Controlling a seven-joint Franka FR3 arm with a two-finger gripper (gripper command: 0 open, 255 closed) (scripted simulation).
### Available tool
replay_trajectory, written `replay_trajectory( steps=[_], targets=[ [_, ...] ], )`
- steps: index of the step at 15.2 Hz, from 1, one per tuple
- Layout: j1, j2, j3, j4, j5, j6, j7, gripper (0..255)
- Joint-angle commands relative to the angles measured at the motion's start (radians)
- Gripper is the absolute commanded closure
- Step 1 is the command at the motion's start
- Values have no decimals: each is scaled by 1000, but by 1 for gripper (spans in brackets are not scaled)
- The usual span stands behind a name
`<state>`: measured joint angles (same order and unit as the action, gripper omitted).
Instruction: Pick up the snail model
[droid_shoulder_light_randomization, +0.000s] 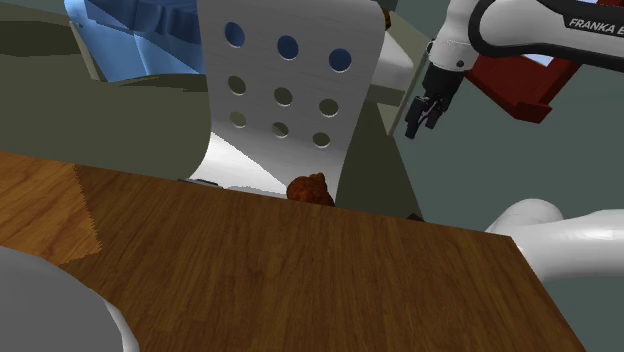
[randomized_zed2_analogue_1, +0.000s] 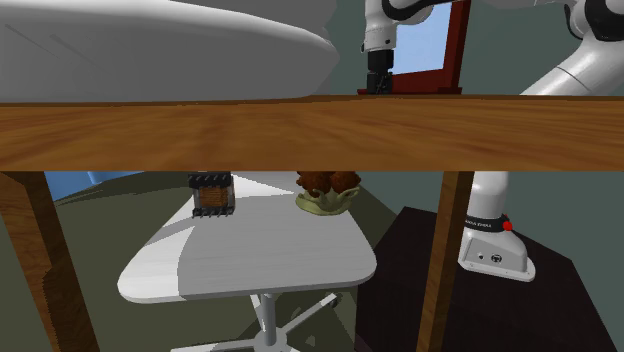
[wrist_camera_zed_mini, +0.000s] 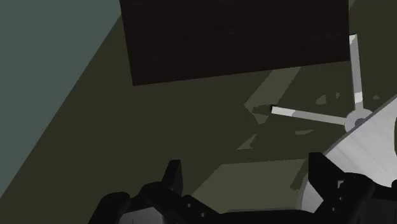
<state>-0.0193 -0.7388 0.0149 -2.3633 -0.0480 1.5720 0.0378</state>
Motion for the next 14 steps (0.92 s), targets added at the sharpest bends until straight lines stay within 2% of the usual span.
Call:
replay_trajectory(
  steps=[1,14],
  targets=[
    [0,0,0,0,0,0,0,0],
    [158,54,244,-49,191,99,177,0]
  ],
)
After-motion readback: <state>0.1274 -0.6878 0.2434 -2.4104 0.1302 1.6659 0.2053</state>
